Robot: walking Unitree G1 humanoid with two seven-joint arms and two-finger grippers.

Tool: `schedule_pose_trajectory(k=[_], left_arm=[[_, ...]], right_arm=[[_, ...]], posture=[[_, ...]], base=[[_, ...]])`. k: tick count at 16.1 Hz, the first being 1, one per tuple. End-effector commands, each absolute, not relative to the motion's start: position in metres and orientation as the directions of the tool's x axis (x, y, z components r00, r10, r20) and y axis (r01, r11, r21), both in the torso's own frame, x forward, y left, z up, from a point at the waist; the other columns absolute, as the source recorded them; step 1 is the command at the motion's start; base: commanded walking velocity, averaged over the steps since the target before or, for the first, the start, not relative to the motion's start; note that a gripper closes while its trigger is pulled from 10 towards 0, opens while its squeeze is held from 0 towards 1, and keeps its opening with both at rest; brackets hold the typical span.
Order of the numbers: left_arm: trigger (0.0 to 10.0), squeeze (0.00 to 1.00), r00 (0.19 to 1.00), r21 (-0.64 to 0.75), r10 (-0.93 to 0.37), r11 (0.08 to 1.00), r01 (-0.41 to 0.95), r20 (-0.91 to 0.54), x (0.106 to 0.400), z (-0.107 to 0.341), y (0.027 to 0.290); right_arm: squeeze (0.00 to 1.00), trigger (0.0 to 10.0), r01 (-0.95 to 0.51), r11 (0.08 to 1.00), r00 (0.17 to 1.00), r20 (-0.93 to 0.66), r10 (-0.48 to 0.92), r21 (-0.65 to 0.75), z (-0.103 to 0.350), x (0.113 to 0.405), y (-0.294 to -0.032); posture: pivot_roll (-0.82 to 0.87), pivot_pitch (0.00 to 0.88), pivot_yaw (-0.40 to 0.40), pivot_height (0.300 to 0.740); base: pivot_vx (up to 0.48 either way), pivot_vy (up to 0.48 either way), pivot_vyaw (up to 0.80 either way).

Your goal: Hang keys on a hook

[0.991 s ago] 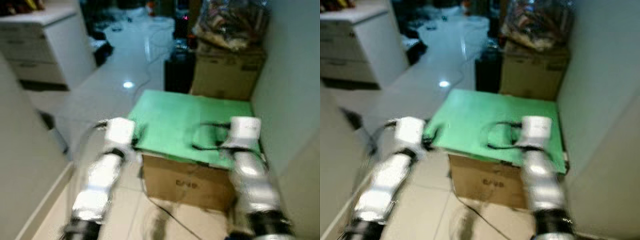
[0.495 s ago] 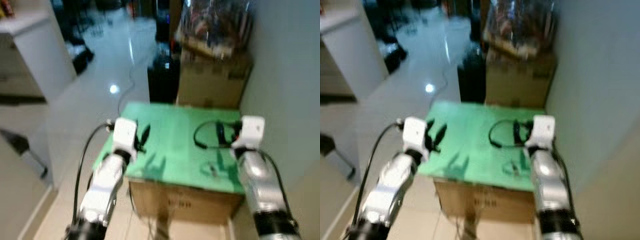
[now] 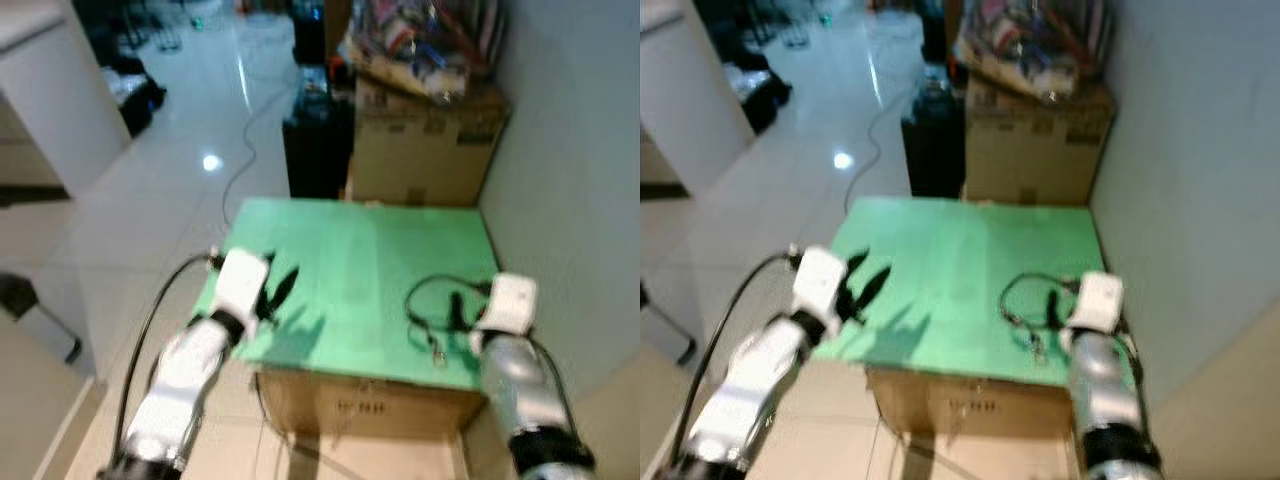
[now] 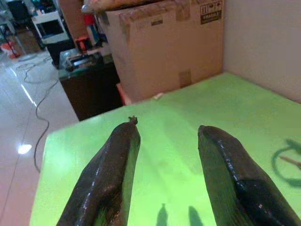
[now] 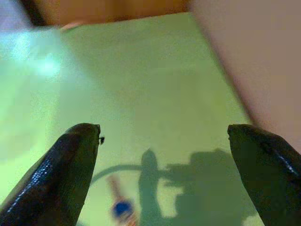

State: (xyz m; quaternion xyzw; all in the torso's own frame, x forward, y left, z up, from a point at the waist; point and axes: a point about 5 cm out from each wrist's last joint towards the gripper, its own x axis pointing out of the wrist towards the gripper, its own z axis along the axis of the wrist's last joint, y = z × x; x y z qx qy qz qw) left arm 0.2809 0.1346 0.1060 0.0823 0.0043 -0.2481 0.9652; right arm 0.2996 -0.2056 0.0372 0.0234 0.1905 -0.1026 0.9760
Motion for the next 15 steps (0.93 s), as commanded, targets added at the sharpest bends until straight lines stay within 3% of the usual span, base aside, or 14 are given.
schedule_pose_trajectory(k=[1, 6, 15], left_arm=[[10.0, 0.00, 0.865, 0.152, -0.501, 0.854, 0.498, -0.021, 0.281, 0.113, 0.131], [10.0, 0.00, 0.833, 0.125, -0.552, 0.824, 0.552, -0.034, 0.265, 0.107, 0.127], [10.0, 0.00, 0.868, 0.186, -0.496, 0.852, 0.488, -0.007, 0.264, 0.115, 0.140]], right_arm=[[0.00, 10.0, 0.170, 0.984, 0.900, -0.398, -0.178, -0.056, 0.029, 0.296, -0.202], [0.00, 10.0, 0.183, 0.979, 0.847, -0.491, -0.202, -0.088, 0.000, 0.266, -0.204], [0.00, 10.0, 0.130, 0.988, 0.883, -0.443, -0.156, -0.087, 0.003, 0.283, -0.203]], posture=[[-0.09, 0.043, 0.087, 0.740], [-0.08, 0.062, 0.063, 0.740], [-0.05, 0.068, 0.081, 0.740]], base=[[0.000, 0.000, 0.00], [0.000, 0.000, 0.00], [0.000, 0.000, 0.00]])
